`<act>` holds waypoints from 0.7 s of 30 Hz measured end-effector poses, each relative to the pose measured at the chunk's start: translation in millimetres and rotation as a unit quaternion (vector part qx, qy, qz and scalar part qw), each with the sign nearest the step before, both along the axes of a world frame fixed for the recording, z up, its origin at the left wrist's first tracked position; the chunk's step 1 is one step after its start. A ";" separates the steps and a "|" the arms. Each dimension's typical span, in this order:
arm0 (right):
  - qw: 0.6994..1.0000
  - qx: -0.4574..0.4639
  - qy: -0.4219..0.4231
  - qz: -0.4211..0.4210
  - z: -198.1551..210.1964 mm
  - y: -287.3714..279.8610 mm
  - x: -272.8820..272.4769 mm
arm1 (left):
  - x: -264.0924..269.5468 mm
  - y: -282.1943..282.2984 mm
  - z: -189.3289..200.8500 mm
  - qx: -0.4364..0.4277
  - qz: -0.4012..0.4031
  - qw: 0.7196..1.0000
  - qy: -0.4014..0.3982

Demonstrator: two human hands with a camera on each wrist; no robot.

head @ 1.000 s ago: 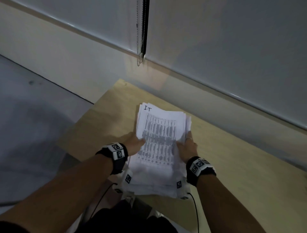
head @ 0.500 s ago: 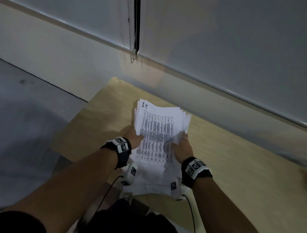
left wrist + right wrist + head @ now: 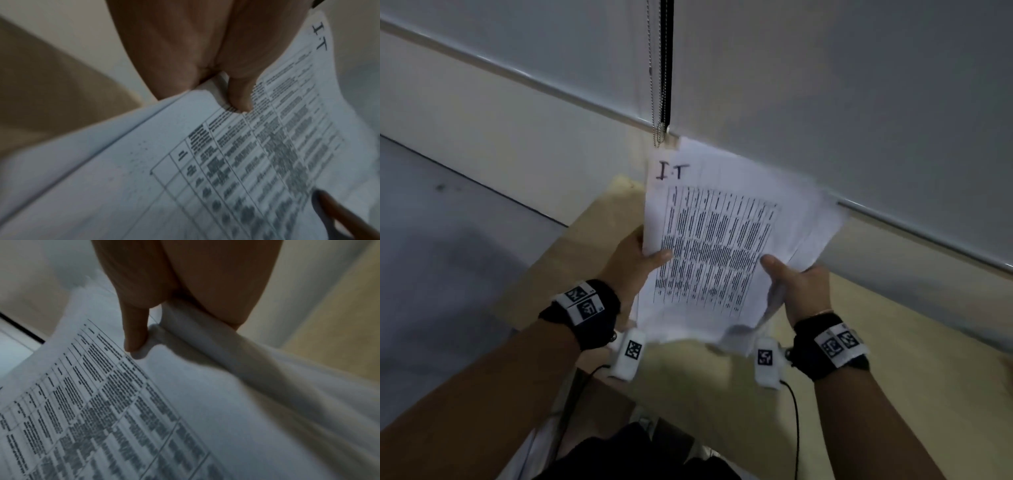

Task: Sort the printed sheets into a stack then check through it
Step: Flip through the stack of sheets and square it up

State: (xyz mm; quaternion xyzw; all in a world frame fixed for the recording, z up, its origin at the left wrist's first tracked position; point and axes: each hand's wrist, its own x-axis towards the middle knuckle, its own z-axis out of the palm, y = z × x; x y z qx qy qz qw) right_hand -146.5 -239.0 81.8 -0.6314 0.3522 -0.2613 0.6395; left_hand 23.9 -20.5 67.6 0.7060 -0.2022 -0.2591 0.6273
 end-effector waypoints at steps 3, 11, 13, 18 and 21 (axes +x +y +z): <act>0.994 -0.042 -0.103 -0.011 29.7 4.8 -0.9 | 0.2 -0.7 21.5 -0.052 0.013 0.995 -0.087; 0.994 -0.064 -0.085 0.025 28.9 30.5 -3.3 | -8.2 12.2 -0.4 0.018 -0.019 0.998 -0.058; 0.992 -0.071 -0.101 0.020 36.8 31.5 -0.8 | -7.2 5.9 3.8 0.009 -0.009 1.000 -0.028; 0.992 -0.080 -0.097 0.012 47.8 27.9 5.1 | -7.4 -4.2 30.8 -0.019 0.052 0.994 -0.092; 0.989 -0.089 -0.122 -0.001 58.1 27.8 7.8 | -11.8 -5.9 51.7 -0.089 0.092 0.981 -0.147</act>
